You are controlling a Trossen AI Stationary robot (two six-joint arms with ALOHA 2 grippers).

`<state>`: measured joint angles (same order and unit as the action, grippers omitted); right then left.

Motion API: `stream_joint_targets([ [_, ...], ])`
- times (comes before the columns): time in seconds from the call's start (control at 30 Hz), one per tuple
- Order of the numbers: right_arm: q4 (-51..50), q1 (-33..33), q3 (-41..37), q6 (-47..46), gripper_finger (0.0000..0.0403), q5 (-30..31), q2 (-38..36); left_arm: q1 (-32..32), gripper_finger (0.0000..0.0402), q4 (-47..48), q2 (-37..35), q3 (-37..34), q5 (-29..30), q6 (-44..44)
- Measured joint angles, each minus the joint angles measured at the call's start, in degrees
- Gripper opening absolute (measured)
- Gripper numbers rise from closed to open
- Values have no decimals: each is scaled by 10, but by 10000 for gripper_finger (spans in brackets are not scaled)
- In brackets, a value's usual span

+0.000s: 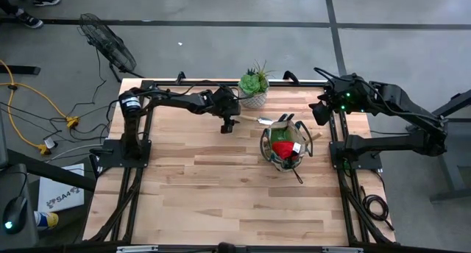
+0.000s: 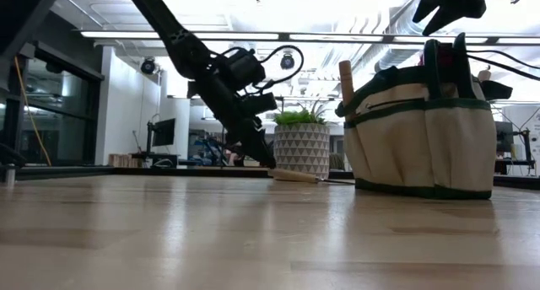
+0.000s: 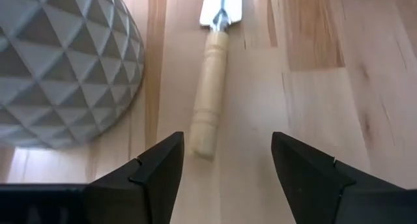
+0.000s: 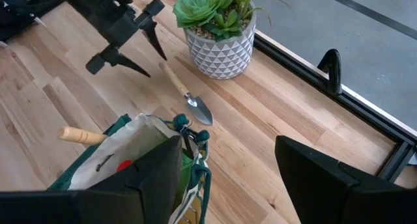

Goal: Pick & Place Garden tools in Gardening bag
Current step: Put the brown trowel into the brown gardening bag

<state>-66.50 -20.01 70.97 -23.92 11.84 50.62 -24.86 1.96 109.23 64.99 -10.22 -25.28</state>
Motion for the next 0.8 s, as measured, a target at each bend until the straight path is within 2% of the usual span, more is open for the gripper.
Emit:
stream_joint_targets([
  [0.5,17,0,0,0,238,0,0,-18,227,-32,26,0,-8,0],
  [0.8,17,0,0,0,238,0,0,-22,178,-42,26,0,-8,-1],
])
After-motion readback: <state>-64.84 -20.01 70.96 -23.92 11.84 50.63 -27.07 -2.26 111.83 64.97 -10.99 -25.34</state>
